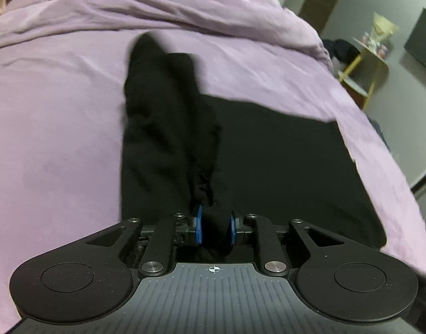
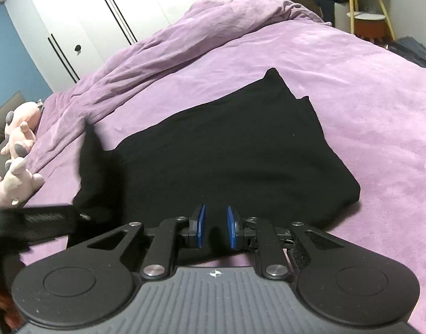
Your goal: Fold small clothes
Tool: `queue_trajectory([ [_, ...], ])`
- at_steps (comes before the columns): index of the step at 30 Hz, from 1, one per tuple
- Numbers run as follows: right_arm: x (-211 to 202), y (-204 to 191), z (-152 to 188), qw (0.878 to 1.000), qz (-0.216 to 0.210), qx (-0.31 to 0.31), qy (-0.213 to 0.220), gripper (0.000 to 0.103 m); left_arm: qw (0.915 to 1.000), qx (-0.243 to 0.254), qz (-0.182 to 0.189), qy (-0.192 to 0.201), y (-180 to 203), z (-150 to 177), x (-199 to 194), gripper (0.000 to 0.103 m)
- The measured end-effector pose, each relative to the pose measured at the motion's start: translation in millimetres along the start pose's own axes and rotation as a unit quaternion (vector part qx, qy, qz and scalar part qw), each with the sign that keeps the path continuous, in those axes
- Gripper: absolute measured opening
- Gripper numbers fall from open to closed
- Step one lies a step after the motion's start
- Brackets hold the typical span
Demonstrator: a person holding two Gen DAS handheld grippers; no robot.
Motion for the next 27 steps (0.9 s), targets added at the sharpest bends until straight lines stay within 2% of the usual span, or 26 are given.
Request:
queue_trajectory([
  [2, 3.2, -1.9, 0.7, 1.000, -0.005, 0.001, -0.004, 0.017, 0.9995, -0.018, 0.027, -0.006, 5.8, 12.0, 5.4, 0.023],
  [4, 3.6, -4.5, 3.0, 1.000, -0.011, 0.003, -0.011, 0.017, 0.9971, -0.051, 0.056, -0.005, 7.7, 22.9, 3.4, 0.030],
  [5, 4.1, -6.8, 3.7, 1.000, -0.016, 0.003, -0.014, 0.017, 0.9967, -0.051, 0.063, -0.003, 7.7, 26.0, 0.8, 0.034],
  [7, 6.4, -12.0, 4.9, 0.999, -0.028, 0.000, -0.021, 0.018, 0.9955, -0.051, 0.079, -0.011, 4.0, 29.9, -6.2, 0.036],
  [10, 10.1, -21.9, 4.0, 0.999, -0.047, -0.003, -0.025, 0.020, 0.9912, -0.089, 0.096, -0.021, -8.9, 25.6, -27.3, 0.036],
  [12, 14.0, -30.2, 3.0, 0.997, -0.072, 0.014, -0.032, 0.024, 0.9894, -0.100, 0.105, -0.008, -14.1, 17.7, -45.8, 0.036],
  [14, 18.8, -42.1, 3.0, 0.994, -0.101, 0.030, -0.042, 0.034, 0.9911, -0.092, 0.094, 0.022, -18.7, 7.2, -56.1, 0.039],
  [16, 29.6, -53.9, 7.2, 0.989, -0.125, 0.040, -0.065, 0.045, 0.9923, -0.094, 0.068, 0.045, -34.3, -0.8, -58.8, 0.042],
  [19, 48.1, -66.0, 19.5, 0.983, -0.141, 0.046, -0.104, 0.047, 0.9918, -0.121, 0.017, 0.038, -58.0, -2.1, -46.8, 0.042],
  [21, 57.3, -66.9, 25.2, 0.985, -0.127, 0.037, -0.111, 0.042, 0.9903, -0.135, 0.004, 0.032, -65.8, 0.2, -35.5, 0.042],
  [23, 57.1, -69.2, 26.4, 0.985, -0.131, 0.033, -0.110, 0.018, 0.9887, -0.149, 0.011, 0.014, -65.6, 6.5, -24.7, 0.042],
  [24, 54.7, -70.6, 26.9, 0.981, -0.147, 0.047, -0.115, 0.011, 0.9872, -0.158, 0.017, 0.007, -65.0, 10.1, -21.6, 0.043],
  [27, 50.3, -62.2, 24.1, 0.966, -0.190, 0.118, -0.127, 0.008, 0.9832, -0.179, 0.034, 0.008, -63.0, 11.3, -19.8, 0.043],
])
Point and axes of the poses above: each gripper's, at about its wrist camera, not at the fingertips, and x roughly the way its jaws point, y to its right, z to its underside, the point moved 9 cm from there along x, roughly the way its jaws point, and after that the axes turned 12 degrees about y, right-handed, at the moved point
